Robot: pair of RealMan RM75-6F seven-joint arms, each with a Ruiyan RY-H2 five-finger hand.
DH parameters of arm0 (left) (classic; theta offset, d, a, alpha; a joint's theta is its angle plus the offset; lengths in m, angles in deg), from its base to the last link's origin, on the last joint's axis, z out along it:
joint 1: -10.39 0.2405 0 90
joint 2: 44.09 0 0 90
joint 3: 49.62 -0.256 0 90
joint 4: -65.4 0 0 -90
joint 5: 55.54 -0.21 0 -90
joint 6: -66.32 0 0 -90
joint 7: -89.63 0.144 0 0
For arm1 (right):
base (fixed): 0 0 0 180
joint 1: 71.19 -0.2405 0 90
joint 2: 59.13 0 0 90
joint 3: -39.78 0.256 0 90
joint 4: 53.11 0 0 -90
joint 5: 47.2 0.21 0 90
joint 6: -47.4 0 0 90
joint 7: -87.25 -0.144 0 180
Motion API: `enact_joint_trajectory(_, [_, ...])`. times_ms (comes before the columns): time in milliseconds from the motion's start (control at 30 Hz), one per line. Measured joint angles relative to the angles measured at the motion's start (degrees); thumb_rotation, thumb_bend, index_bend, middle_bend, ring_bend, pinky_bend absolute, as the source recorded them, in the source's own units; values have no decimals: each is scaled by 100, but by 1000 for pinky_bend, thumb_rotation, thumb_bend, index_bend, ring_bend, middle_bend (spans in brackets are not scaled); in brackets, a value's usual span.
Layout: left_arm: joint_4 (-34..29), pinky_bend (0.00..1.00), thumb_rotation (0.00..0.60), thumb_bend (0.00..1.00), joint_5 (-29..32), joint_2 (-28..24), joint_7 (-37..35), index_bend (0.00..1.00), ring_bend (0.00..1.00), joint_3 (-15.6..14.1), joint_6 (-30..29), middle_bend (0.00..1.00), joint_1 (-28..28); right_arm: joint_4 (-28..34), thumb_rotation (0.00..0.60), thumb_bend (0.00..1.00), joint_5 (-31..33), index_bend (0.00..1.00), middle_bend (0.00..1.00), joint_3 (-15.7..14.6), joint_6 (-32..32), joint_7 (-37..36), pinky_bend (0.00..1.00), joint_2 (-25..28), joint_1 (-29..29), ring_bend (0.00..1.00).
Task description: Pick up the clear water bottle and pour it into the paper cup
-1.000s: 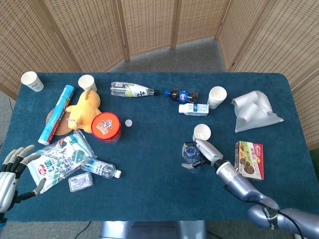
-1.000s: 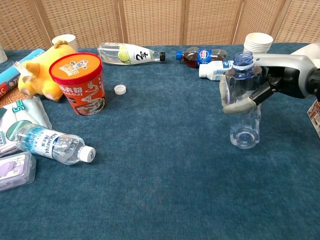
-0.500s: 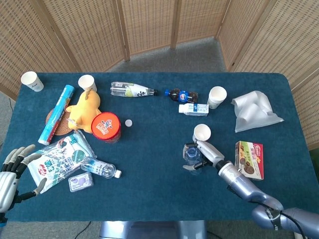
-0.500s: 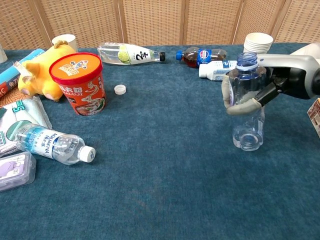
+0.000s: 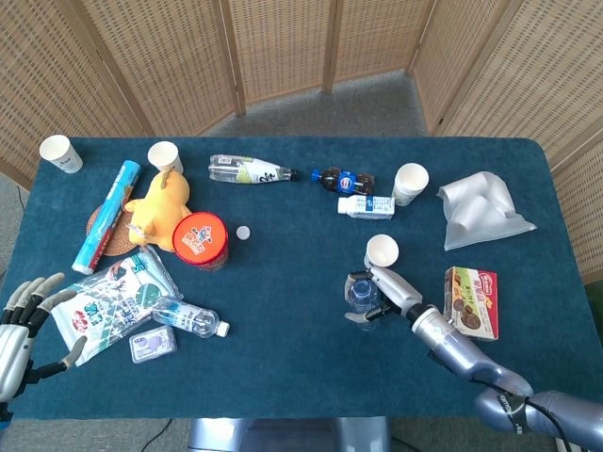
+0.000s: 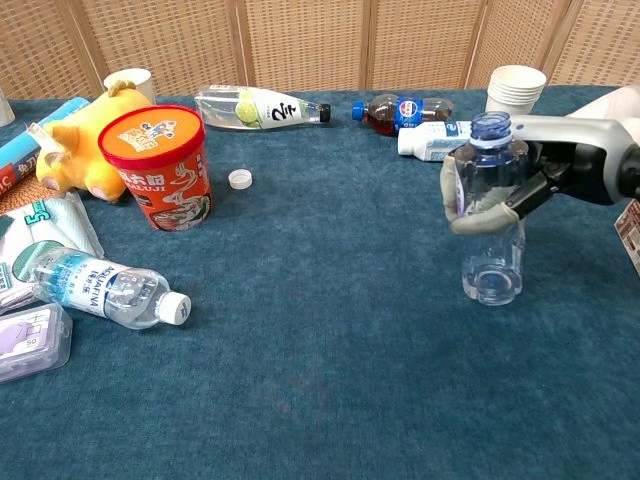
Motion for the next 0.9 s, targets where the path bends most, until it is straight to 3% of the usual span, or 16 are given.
enact_joint_trajectory(900, [-49, 0, 449, 385, -18, -26, 52, 207, 0, 2, -33, 116, 15, -470, 600, 250, -542, 548, 570, -355, -333, -975, 249, -216, -158, 357])
